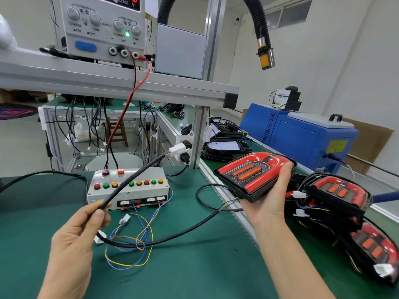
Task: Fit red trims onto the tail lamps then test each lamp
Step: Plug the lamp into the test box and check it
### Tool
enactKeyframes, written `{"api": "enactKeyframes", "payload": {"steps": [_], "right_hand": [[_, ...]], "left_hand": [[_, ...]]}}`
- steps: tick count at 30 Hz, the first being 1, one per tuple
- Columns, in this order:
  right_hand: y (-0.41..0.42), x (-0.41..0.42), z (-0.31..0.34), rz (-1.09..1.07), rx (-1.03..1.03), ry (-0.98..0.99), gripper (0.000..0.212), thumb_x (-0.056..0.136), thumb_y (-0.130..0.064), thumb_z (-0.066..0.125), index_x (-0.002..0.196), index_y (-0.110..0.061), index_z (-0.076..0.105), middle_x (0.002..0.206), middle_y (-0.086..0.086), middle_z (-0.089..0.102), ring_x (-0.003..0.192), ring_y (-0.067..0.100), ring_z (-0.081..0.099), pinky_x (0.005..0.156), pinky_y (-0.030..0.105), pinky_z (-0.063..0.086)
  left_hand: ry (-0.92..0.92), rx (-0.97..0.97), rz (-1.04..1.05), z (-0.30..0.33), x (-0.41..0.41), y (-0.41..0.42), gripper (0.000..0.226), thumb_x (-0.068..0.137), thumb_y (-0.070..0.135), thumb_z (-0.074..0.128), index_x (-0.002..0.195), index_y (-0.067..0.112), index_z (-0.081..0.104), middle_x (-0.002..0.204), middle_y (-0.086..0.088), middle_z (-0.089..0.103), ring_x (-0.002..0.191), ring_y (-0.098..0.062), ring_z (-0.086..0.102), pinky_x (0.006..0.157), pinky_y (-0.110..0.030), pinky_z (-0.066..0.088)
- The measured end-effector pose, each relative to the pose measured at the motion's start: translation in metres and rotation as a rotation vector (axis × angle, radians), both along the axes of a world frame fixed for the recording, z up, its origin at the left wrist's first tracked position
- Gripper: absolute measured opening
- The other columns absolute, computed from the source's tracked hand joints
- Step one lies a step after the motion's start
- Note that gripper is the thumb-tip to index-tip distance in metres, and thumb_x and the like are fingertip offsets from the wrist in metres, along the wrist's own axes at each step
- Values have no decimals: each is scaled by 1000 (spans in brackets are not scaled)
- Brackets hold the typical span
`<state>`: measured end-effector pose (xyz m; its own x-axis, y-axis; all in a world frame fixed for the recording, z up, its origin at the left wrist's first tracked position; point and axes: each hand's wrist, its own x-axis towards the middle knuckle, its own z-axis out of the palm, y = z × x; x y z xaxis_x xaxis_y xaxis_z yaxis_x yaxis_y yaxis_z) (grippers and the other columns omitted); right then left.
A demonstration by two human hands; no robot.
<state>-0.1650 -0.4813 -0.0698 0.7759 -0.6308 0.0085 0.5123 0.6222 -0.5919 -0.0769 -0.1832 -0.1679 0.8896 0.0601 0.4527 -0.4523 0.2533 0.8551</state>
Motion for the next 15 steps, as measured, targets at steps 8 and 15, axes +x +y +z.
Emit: {"api": "enactKeyframes", "payload": {"steps": [8,15], "right_hand": [[6,-8,-28,88,-6,140,84,60,-75,62,122,-19,62,116,9,71,104,26,69,94,46,51],[-8,-19,-59,246,-47,277,88,55,-73,69,122,-15,66,119,13,69,106,29,68,91,46,51]], "left_hand": [[7,34,29,-5,7,4,39,95,3,49,96,34,71,82,15,71,75,6,60,79,-7,46],[21,30,4,3,-3,-1,33,92,9,53,96,36,72,83,14,71,76,4,61,79,-8,46]]}}
